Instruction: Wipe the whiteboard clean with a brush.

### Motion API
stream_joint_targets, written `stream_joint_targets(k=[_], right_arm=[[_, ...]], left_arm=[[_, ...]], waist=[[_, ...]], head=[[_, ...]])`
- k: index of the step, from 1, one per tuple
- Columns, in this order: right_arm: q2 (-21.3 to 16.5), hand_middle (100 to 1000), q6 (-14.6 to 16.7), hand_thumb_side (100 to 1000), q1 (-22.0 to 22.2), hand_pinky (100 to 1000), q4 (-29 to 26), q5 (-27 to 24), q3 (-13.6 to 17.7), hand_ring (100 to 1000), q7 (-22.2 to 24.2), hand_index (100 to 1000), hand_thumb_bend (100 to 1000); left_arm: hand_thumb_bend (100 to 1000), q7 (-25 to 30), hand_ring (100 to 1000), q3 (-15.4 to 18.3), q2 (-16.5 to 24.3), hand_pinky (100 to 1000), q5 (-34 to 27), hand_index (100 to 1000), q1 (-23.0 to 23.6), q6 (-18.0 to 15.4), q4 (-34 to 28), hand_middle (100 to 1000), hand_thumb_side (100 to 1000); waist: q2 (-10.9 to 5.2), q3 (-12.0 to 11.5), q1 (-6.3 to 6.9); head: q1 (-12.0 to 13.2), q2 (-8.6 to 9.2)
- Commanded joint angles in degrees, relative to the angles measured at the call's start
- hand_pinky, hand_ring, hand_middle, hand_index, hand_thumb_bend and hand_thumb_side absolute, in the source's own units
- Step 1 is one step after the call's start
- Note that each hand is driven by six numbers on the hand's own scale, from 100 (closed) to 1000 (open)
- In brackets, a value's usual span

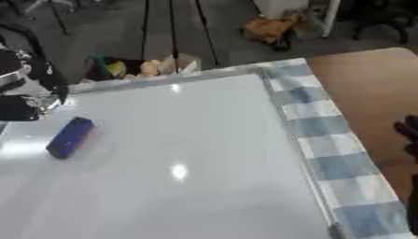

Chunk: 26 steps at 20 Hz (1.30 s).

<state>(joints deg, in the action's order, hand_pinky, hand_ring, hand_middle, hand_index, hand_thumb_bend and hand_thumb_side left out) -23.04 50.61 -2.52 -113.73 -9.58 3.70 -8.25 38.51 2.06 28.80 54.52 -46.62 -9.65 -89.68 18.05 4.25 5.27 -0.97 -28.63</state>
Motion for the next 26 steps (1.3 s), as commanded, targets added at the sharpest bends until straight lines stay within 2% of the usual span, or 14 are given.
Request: stream_joint_targets(k=[1, 8, 14, 17, 19, 21, 26], right_arm=[[-1.2, 579, 0.2, 955, -0.1, 829, -0.9, 0.3, 0.4, 838, -0.2, 905, 100], [-1.3, 579, 0.3, 956, 0.0, 829, -0.9, 0.0, 0.4, 838, -0.2, 905, 100], [-1.2, 579, 0.4, 957, 0.0, 829, -0.9, -0.1, 0.3, 838, -0.1, 905, 100], [-1.1, 578, 0.3, 957, 0.0, 829, -0.9, -0.1, 0.3, 838, 0.0, 905, 100], [-1.0, 577, 0.3, 957, -0.1, 830, -0.9, -0.1, 0.2, 838, 0.1, 905, 100], [-0.9, 576, 0.1, 959, -0.2, 830, -0.9, 0.0, 0.1, 838, 0.2, 905, 100], [-1.0, 576, 0.0, 961, -0.3, 830, -0.9, -0.1, 0.0, 838, 0.4, 905, 100]], left_arm=[[100, 0.2, 808, 2.0, 2.2, 745, 2.7, 902, -1.2, 1.0, 1.7, 710, 936], [100, 1.8, 842, 3.5, 0.4, 760, 8.3, 931, -1.9, 0.8, 8.7, 752, 991], [252, 2.9, 855, 4.5, -1.8, 770, 12.9, 960, -3.1, 0.2, 15.4, 766, 1000], [257, 2.4, 856, 4.7, -2.6, 771, 15.1, 961, -3.6, -0.4, 17.7, 767, 1000], [435, 2.9, 864, 4.9, -3.5, 780, 16.3, 968, -3.4, -0.3, 19.4, 771, 1000], [546, 3.3, 867, 4.9, -4.5, 783, 17.7, 958, -3.7, -0.5, 21.5, 767, 1000], [602, 2.0, 873, 5.4, -5.7, 793, 21.0, 945, -4.3, 0.2, 24.4, 766, 1000]], waist=[[-1.09, -0.1, -0.36], [-1.32, -0.2, -0.53], [-1.29, 0.0, -0.68], [-1.27, 0.0, -0.72], [-1.17, 0.1, -0.74], [-1.11, 0.1, -0.75], [-1.09, -0.1, -0.76]], head=[[1.2, -0.13], [2.8, 0.12], [2.9, 0.35], [3.0, 0.32], [3.0, 0.3], [2.9, 0.25], [2.8, 0.2]])
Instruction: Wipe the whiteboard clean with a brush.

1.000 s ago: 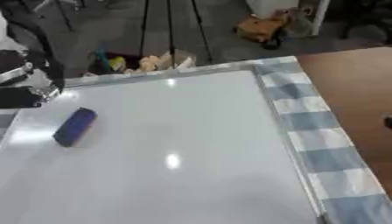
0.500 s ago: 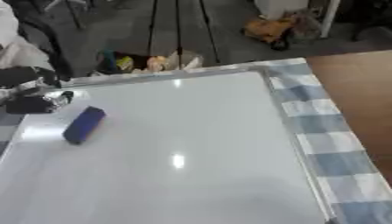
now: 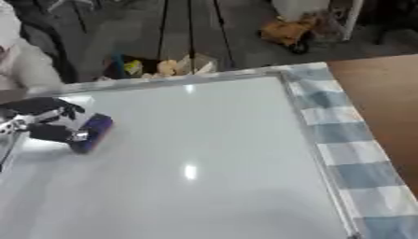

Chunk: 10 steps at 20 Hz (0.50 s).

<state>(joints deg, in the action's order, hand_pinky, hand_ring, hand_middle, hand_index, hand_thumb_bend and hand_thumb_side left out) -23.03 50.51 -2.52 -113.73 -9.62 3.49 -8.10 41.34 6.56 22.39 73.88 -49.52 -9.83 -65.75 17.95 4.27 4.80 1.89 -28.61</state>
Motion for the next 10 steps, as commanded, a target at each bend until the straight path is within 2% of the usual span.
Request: stream_joint_targets(k=[1, 6, 10], right_arm=[[-1.0, 576, 0.1, 960, -0.3, 830, -0.9, -0.1, 0.2, 838, 0.3, 905, 100], [-1.0, 575, 0.0, 960, -0.4, 830, -0.9, -0.3, 0.1, 838, 0.4, 905, 100], [-0.9, 575, -0.1, 960, -0.5, 830, -0.9, -0.4, -0.1, 838, 0.7, 905, 100]], left_arm=[[607, -1.2, 874, 0.9, 0.5, 794, 2.5, 945, -1.5, 0.7, 1.0, 766, 1000], [649, -3.2, 885, 0.7, -0.2, 811, 6.5, 947, -2.4, 2.2, 3.1, 776, 1000], [656, -5.8, 895, 0.2, -0.3, 831, 9.7, 949, -3.0, 4.8, 4.2, 782, 1000]], waist=[[-0.98, -0.1, -0.29], [-1.0, -0.1, -0.32], [-0.93, 0.1, -0.37]], head=[[-0.1, 0.12], [0.1, 0.0], [0.4, 0.05]])
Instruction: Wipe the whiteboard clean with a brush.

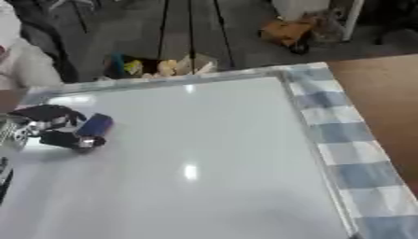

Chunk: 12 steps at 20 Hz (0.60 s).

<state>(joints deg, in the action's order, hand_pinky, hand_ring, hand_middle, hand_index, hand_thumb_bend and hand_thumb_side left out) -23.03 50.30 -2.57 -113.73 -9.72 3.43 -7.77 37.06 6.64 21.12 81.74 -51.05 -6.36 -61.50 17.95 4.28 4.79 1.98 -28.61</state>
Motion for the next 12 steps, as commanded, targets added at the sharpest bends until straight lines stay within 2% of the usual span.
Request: stream_joint_targets(k=[1, 4, 8, 9, 10, 11, 12], right_arm=[[-0.9, 574, 0.1, 959, -0.5, 831, -0.9, -0.3, 0.0, 838, 0.4, 905, 100], [-0.8, 574, 0.1, 959, -0.5, 831, -0.9, -0.4, -0.1, 838, 0.6, 906, 100], [-0.7, 574, 0.0, 958, -0.6, 832, -0.9, -0.4, -0.1, 839, 0.7, 906, 100], [-0.6, 574, 0.0, 959, -0.6, 832, -0.9, -0.4, -0.1, 839, 0.7, 906, 100], [-0.6, 573, 0.0, 952, -0.6, 832, -0.9, -0.3, -0.1, 839, 0.7, 906, 100], [-0.5, 573, 0.0, 958, -0.6, 832, -0.9, -0.3, -0.1, 839, 0.7, 906, 100], [-0.5, 573, 0.0, 958, -0.6, 832, -0.9, -0.3, -0.1, 839, 0.7, 906, 100]], left_arm=[[648, -2.2, 898, 0.0, 1.0, 837, 2.7, 951, -1.6, 2.0, 0.1, 783, 1000], [624, -4.0, 892, -0.2, 0.4, 835, 5.1, 941, -1.7, 3.3, 0.7, 772, 1000], [552, -4.7, 883, 0.4, -0.9, 832, 8.4, 883, -1.9, 2.9, 1.7, 742, 1000], [485, -4.8, 873, 0.6, -1.2, 828, 9.2, 845, -1.9, 2.6, 1.9, 713, 1000], [485, -4.9, 873, 0.8, -1.5, 827, 10.0, 845, -1.9, 2.4, 2.0, 713, 1000], [430, -5.1, 858, 1.0, -1.8, 824, 10.8, 803, -1.9, 2.1, 2.1, 674, 1000], [416, -5.1, 846, 1.1, -2.1, 822, 11.5, 779, -1.9, 1.7, 2.2, 645, 1000]], waist=[[-0.91, 0.1, -0.37], [-0.86, 0.1, -0.38], [-0.77, 0.3, -0.41], [-0.75, 0.3, -0.43], [-0.73, 0.4, -0.45], [-0.7, 0.5, -0.46], [-0.68, 0.5, -0.46]], head=[[0.3, 0.05], [0.4, 0.01], [0.6, 0.03], [0.7, 0.03], [0.7, 0.05], [0.7, 0.09], [0.7, 0.1]])
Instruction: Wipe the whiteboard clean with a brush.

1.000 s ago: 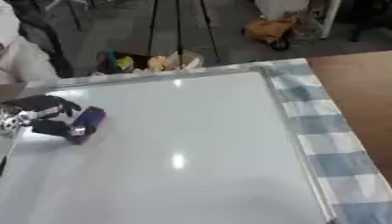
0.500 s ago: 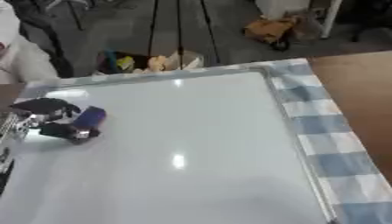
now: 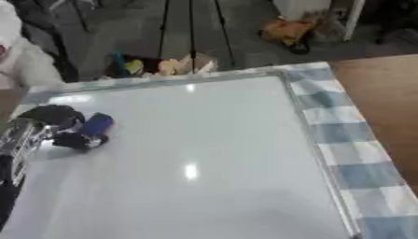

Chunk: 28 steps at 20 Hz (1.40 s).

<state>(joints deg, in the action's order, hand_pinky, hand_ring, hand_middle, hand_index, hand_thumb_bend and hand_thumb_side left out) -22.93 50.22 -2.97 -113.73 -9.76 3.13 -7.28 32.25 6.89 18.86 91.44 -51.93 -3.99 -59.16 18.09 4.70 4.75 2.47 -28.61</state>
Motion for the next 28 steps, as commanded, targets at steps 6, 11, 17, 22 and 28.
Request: stream_joint_targets(k=[6, 11, 17, 22, 28], right_arm=[[-0.5, 571, -0.1, 958, -0.3, 832, -0.9, -0.1, 0.2, 839, 0.1, 906, 100], [-0.4, 571, -0.3, 958, -0.4, 832, -0.9, -0.1, 0.1, 839, 0.0, 907, 100], [-0.5, 571, -0.3, 957, -0.4, 832, -0.9, -0.1, 0.2, 839, -0.1, 907, 100], [-0.6, 571, -0.3, 956, -0.3, 832, -0.9, 0.0, 0.3, 839, -0.4, 907, 100], [-0.7, 571, -0.2, 954, -0.2, 832, -0.9, 0.0, 0.3, 839, -0.6, 907, 100]], left_arm=[[367, 0.2, 794, 1.5, -0.7, 805, 2.6, 728, -0.8, -2.2, 0.3, 568, 1000], [191, -0.5, 735, 1.5, -0.7, 775, 2.9, 670, -0.6, -1.5, 0.5, 493, 926], [100, -0.9, 643, 1.1, -0.8, 733, 1.2, 584, -0.3, -1.9, 0.0, 413, 803], [100, -0.2, 593, 0.5, -0.5, 711, -1.5, 514, 0.3, -3.1, -1.1, 366, 783], [100, 1.7, 523, -0.6, -0.3, 674, -5.6, 404, 1.6, -5.6, -3.5, 285, 719]], waist=[[-0.68, 0.1, -0.36], [-0.6, 0.2, -0.25], [-0.61, 0.1, -0.18], [-0.69, 0.0, -0.14], [-0.74, -0.1, -0.13]], head=[[0.2, 0.1], [0.1, 0.0], [0.0, 0.05], [-0.3, 0.05], [-0.7, 0.16]])
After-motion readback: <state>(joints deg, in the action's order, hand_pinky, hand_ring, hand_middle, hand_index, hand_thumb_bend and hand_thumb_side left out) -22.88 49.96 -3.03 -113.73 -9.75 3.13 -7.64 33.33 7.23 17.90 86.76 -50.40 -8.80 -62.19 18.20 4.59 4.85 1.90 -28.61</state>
